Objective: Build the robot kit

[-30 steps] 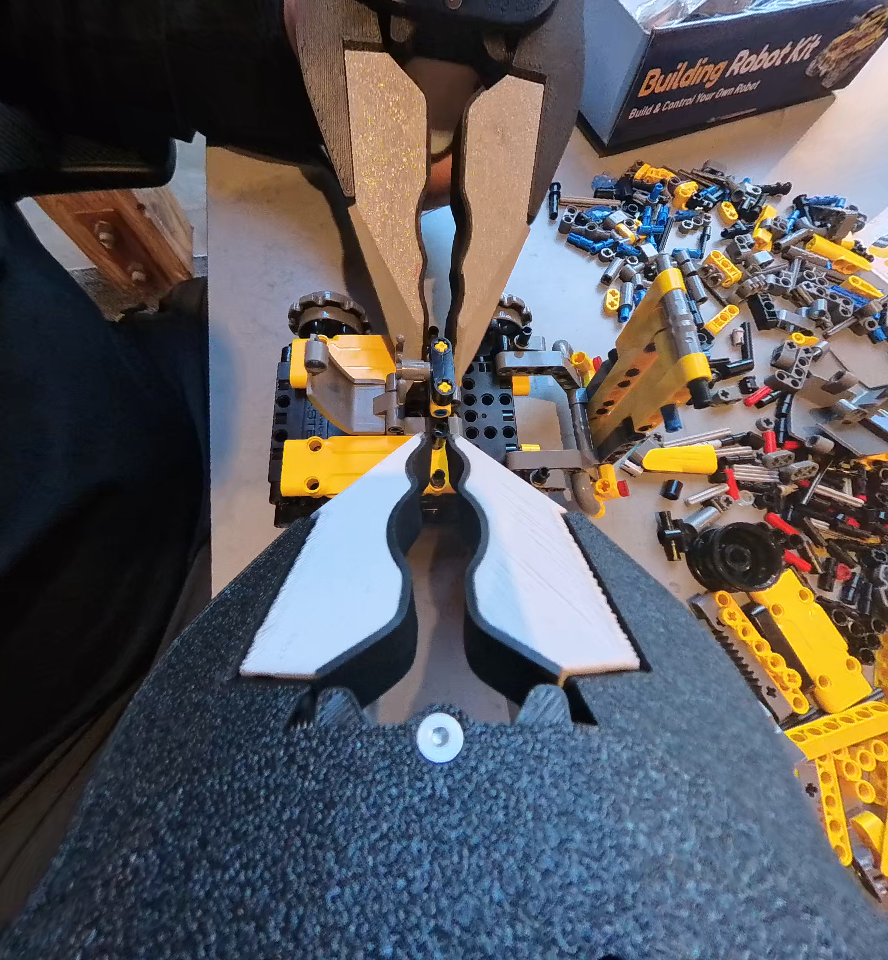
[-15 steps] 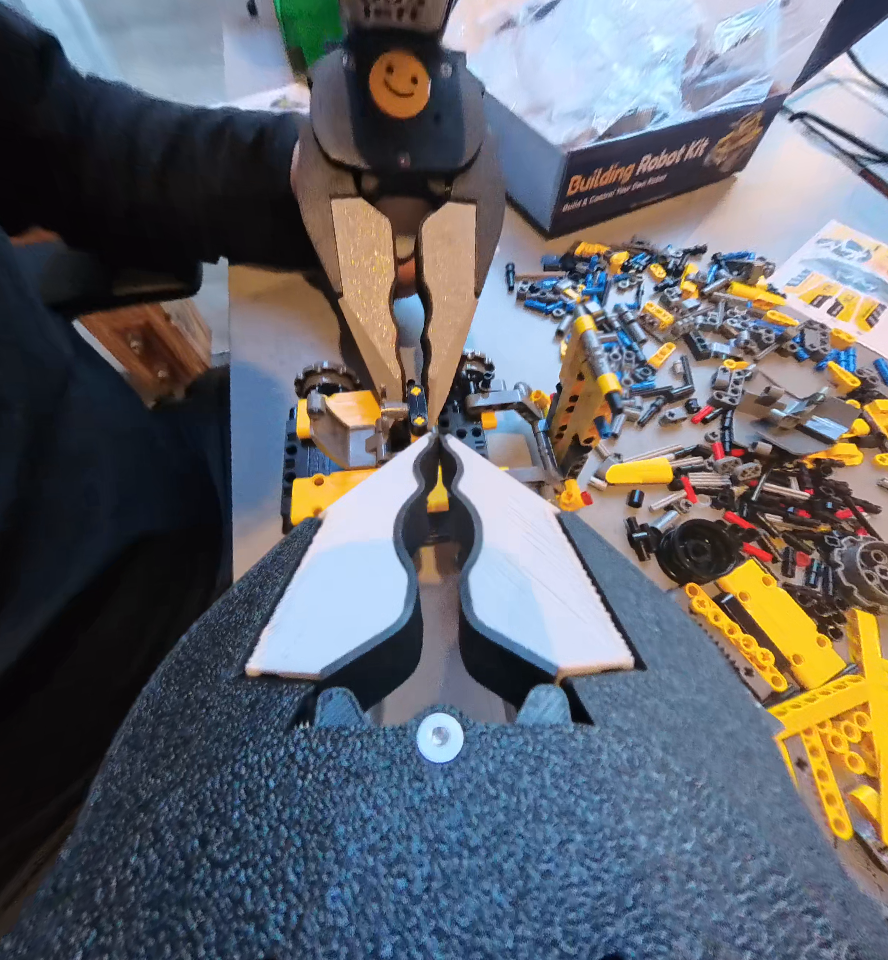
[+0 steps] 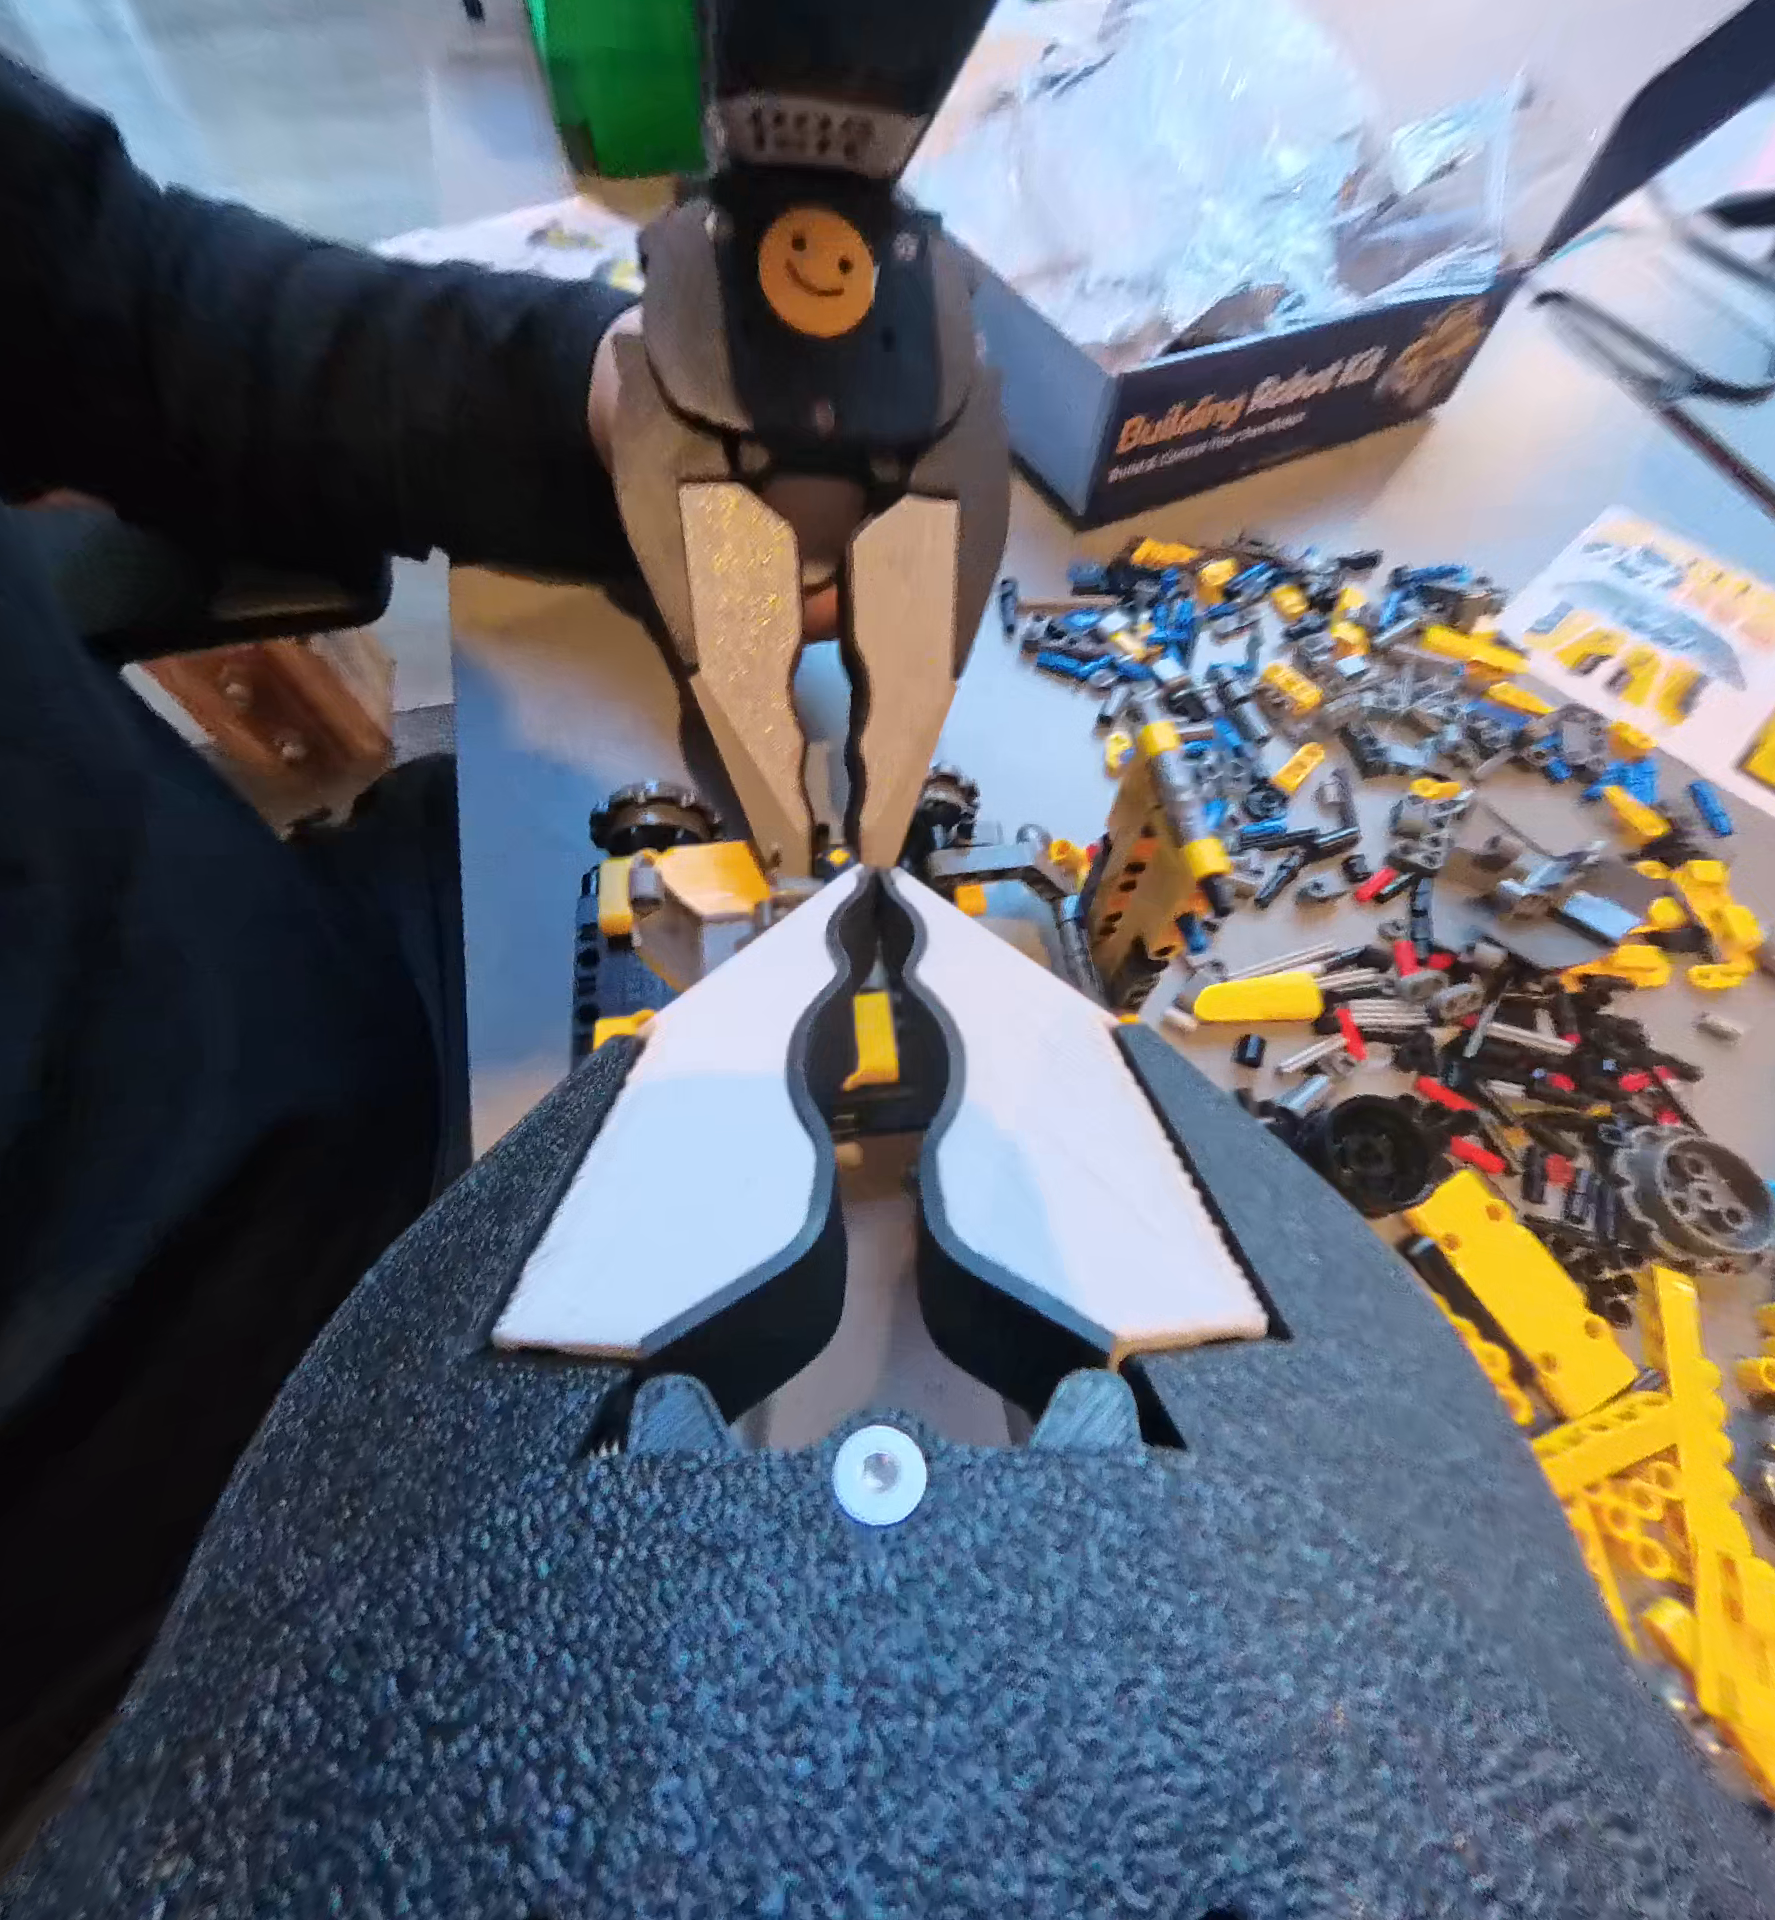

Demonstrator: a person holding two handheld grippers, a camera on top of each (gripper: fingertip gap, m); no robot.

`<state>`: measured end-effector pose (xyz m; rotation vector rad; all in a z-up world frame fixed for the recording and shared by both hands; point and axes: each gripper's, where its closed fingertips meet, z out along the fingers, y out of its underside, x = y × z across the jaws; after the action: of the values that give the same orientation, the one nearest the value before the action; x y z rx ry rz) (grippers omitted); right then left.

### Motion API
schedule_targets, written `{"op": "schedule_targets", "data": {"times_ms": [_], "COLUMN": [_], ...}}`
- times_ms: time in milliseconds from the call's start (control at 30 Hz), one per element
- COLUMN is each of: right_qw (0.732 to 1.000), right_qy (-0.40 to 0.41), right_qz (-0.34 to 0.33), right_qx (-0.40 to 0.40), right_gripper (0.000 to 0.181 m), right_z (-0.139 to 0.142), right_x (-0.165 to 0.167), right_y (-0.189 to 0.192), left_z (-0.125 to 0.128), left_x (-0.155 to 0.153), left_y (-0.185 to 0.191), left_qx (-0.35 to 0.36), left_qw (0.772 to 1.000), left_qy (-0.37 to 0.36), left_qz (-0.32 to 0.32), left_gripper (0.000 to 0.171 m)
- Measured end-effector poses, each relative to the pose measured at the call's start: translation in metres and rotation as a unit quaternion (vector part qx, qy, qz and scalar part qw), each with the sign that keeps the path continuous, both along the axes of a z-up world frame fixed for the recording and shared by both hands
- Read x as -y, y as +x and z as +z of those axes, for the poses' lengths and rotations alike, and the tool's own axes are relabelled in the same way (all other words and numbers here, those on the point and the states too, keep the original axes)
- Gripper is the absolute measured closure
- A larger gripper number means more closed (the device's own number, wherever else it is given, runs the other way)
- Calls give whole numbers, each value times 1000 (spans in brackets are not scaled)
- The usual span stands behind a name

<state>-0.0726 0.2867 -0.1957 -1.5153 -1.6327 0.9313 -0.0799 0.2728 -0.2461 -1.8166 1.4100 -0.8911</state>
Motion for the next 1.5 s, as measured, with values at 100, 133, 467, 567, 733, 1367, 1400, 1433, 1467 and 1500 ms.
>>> {"op": "schedule_targets", "data": {"times_ms": [100,133,467,567,733,1367,1400,1433,1467,1500], "right_qw": [996,996,996,993,998,992,991,990,990,990], "right_qy": [13,15,4,22,32,-7,-8,-11,-13,-11], "right_qz": [10,10,9,9,-7,69,74,78,81,82], "right_qx": [88,90,87,113,50,109,113,114,116,119], "right_gripper": [181,181,181,181,181,174,174,174,174,174], "right_z": [-45,-46,-29,-44,-17,-49,-51,-51,-52,-52], "right_x": [7,8,9,12,3,14,15,16,16,16], "right_y": [0,0,7,7,4,-2,-2,-3,-3,-3], "left_z": [-3,-3,-1,-1,-1,-1,-1,-1,-1,-1], "left_x": [1,3,3,3,3,3,4,4,5,5], "left_y": [-1,-1,3,2,3,4,4,3,2,0], "left_qx": [-11,-7,13,12,15,21,20,18,13,9], "left_qw": [1000,1000,1000,1000,1000,1000,1000,1000,1000,1000], "left_qy": [-4,-6,1,3,4,11,11,10,9,8], "left_qz": [1,-3,8,7,8,6,4,3,0,-2], "left_gripper": [167,167,167,167,167,168,167,167,168,167]}}
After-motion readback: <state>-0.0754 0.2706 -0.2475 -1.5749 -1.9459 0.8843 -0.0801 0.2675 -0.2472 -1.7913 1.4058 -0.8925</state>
